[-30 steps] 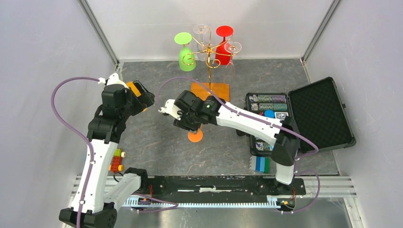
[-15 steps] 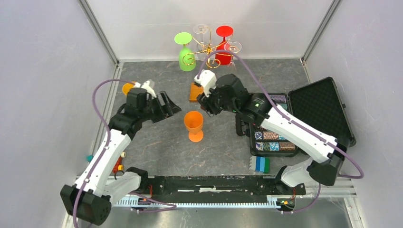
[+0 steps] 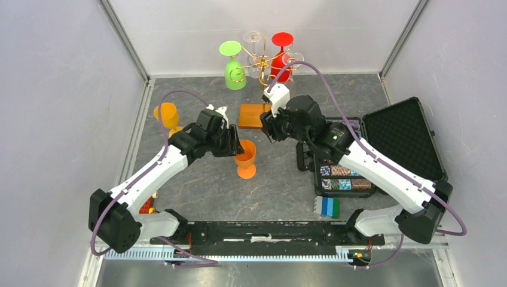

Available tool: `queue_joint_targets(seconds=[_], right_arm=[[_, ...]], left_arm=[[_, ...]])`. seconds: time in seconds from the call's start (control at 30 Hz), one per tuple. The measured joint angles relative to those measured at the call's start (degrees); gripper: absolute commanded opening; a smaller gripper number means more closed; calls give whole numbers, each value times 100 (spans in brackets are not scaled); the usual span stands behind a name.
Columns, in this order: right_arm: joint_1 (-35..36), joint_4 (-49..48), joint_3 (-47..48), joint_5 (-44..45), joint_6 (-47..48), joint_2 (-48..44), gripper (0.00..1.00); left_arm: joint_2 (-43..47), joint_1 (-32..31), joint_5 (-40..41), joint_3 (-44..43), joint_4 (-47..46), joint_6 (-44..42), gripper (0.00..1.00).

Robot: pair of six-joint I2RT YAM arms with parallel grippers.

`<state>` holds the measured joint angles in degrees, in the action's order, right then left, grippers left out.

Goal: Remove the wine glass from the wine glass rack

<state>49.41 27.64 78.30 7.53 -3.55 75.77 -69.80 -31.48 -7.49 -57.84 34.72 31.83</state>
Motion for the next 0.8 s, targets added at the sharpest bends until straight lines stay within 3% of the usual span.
queue_joint_targets(seconds=[0.07,0.2,0.27,0.57,0.8], right_arm=[[-31,-46,-35,20,-31,-24,58],[-76,-114,-105,57,-98,-96,57],[-90,-144,-151,66,-120,-146,58],[-138,-284,-393,203,-181,-448,57],[-192,-404,-623,358,-247,-774,58]], left_arm=[[-133,-109,144,-68,44,-52,44],[-232,-203,413,-168,179,-142,13],[-258,-203,560,-262,267,-197,2],[-522,-210,1414,-911,691,-472,2],[-1279,15,2616,-2234,1209,-693,2]])
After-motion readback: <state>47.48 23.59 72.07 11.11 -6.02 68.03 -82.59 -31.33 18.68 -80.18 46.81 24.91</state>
